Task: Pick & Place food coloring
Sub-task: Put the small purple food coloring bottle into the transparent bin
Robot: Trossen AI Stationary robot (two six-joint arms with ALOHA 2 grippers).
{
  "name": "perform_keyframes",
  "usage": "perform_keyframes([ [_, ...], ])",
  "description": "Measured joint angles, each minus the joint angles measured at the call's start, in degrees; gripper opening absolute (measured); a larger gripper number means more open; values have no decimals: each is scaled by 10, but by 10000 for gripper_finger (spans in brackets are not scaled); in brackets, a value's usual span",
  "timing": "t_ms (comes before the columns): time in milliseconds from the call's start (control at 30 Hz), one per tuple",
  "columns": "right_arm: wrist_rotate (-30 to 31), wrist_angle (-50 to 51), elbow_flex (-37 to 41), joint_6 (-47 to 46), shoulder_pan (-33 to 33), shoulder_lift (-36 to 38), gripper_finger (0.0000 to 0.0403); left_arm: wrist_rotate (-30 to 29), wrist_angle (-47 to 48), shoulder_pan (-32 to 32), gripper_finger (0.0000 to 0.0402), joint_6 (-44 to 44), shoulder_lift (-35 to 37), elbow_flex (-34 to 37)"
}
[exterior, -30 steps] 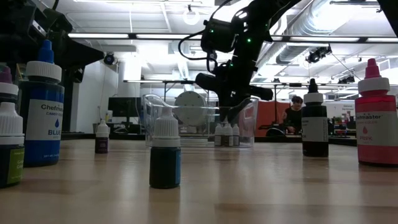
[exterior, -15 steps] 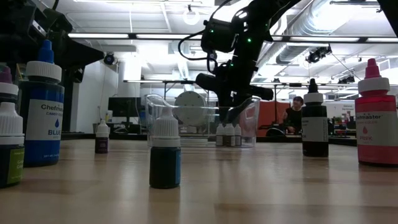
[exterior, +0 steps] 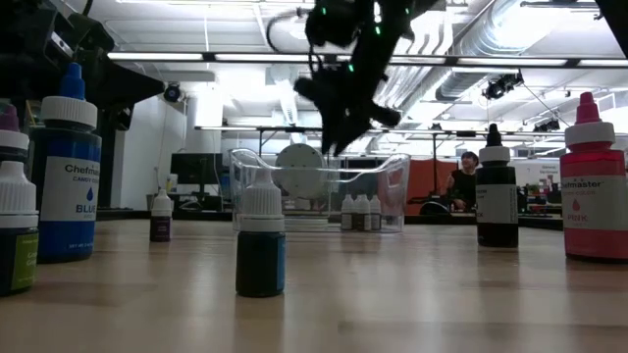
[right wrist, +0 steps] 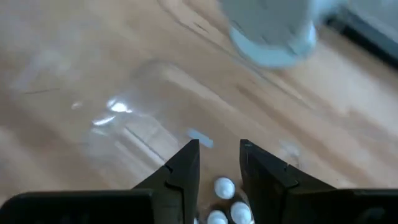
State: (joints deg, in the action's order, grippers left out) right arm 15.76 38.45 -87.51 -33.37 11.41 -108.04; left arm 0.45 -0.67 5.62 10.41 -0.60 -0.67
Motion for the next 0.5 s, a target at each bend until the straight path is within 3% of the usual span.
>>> perform_keyframes([
  [200,-76,18,-76,146,-21,0,104,0,0,0,1,0,0,0],
  [500,-194,77,-142,244,-75,0,104,0,0,0,1,0,0,0],
])
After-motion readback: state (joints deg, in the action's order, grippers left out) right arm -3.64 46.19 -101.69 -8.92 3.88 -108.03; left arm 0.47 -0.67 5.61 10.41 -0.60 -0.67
